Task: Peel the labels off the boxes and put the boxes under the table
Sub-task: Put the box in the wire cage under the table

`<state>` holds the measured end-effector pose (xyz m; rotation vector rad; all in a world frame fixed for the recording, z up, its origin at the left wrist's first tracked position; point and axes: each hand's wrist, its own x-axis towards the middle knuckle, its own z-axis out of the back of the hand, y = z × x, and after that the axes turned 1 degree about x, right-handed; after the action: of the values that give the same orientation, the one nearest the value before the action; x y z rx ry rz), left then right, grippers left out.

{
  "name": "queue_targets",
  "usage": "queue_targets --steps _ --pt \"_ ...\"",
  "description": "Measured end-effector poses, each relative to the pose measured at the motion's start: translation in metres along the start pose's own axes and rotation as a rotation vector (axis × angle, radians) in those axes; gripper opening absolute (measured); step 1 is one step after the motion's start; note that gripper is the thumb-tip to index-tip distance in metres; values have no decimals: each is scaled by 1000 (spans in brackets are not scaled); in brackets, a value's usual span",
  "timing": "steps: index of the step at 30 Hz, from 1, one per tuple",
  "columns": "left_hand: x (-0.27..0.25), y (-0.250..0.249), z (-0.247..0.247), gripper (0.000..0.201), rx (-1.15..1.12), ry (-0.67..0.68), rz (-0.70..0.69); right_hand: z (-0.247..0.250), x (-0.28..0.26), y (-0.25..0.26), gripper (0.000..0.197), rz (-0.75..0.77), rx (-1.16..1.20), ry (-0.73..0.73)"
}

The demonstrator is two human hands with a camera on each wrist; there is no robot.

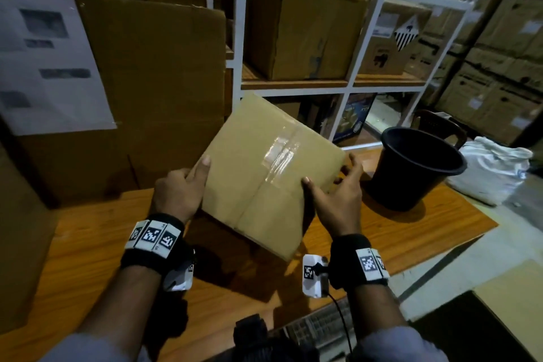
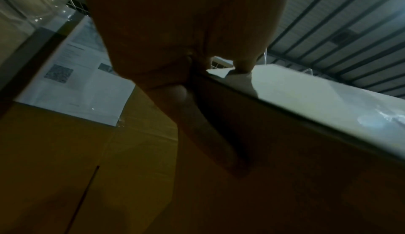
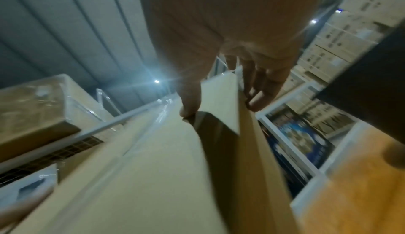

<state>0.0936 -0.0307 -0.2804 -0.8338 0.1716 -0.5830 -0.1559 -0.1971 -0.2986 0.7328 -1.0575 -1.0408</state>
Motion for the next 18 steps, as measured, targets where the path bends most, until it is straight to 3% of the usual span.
queue_targets --steps 3,6,9,12,14,16,18 --pt "-3 8 3 75 84 147 -10 1 -6 10 99 53 -83 90" --pt "-15 10 4 71 128 315 -13 0 -24 6 90 3 -185 264" --pt "-18 14 10 74 319 365 -42 8 -38 7 91 -58 -256 273" --pt "-20 14 19 58 373 495 0 15 -49 14 89 -151 -333 328" --pt "-19 10 18 42 226 541 -16 17 -55 18 85 -162 -359 380" --pt "-23 10 12 63 -13 572 -76 21 -61 22 80 -150 -395 383" --pt "-28 18 3 67 -169 564 -134 26 -69 26 75 -139 -414 367"
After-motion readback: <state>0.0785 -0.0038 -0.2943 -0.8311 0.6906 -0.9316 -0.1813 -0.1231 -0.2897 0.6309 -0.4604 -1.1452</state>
